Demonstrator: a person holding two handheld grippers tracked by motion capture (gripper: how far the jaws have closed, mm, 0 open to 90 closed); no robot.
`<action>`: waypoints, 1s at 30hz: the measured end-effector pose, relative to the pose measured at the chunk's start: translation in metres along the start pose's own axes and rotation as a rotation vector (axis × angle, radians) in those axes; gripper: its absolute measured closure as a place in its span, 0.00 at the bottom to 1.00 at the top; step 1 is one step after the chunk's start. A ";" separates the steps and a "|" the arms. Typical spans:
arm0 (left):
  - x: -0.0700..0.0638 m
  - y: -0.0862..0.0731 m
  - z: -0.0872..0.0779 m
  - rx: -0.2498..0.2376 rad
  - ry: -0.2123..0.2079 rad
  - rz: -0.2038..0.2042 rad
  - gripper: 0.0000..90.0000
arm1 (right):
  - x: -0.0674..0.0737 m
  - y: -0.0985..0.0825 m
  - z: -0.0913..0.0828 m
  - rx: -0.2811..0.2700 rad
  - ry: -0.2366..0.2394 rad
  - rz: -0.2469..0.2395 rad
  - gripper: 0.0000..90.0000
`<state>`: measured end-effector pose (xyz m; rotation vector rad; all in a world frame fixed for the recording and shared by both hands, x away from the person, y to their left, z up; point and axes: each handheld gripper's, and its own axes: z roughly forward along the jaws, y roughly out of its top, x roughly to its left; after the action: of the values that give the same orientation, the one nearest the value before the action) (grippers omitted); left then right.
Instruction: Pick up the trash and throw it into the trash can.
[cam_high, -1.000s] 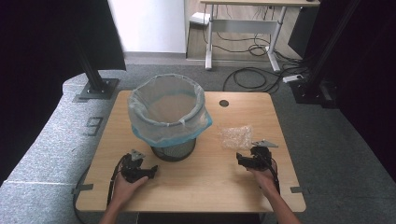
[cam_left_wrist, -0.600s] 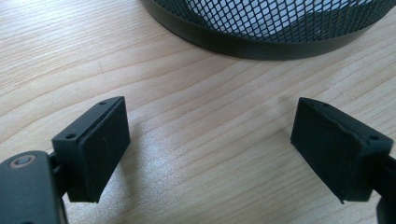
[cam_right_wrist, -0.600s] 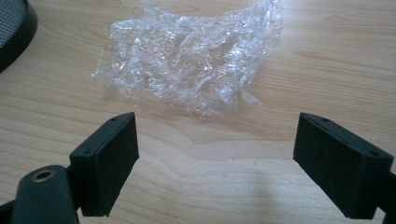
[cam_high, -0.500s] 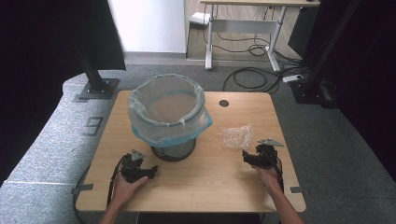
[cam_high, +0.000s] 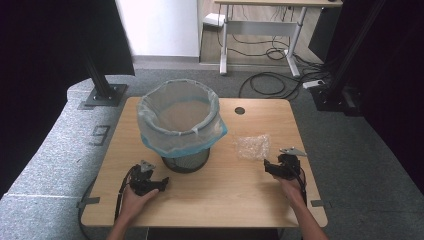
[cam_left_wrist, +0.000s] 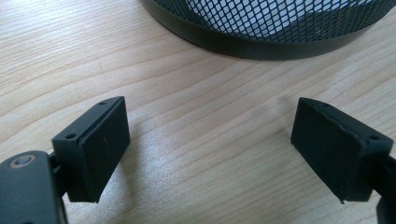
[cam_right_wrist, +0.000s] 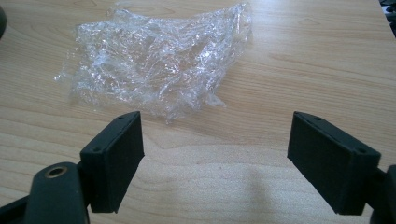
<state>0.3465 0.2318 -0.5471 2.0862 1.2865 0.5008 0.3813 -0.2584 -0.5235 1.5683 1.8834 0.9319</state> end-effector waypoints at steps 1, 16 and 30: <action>0.000 0.000 0.000 0.000 0.000 0.000 0.13 | 0.000 0.000 0.000 0.000 0.002 -0.004 0.21; 0.000 0.000 0.000 -0.001 0.001 -0.001 0.13 | 0.010 0.007 0.007 -0.047 0.024 -0.025 0.26; 0.000 0.000 0.000 -0.001 0.001 -0.001 0.13 | 0.011 0.010 0.021 -0.034 0.037 -0.052 0.29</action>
<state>0.3467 0.2315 -0.5472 2.0843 1.2878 0.5015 0.4015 -0.2432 -0.5284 1.4848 1.9151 0.9713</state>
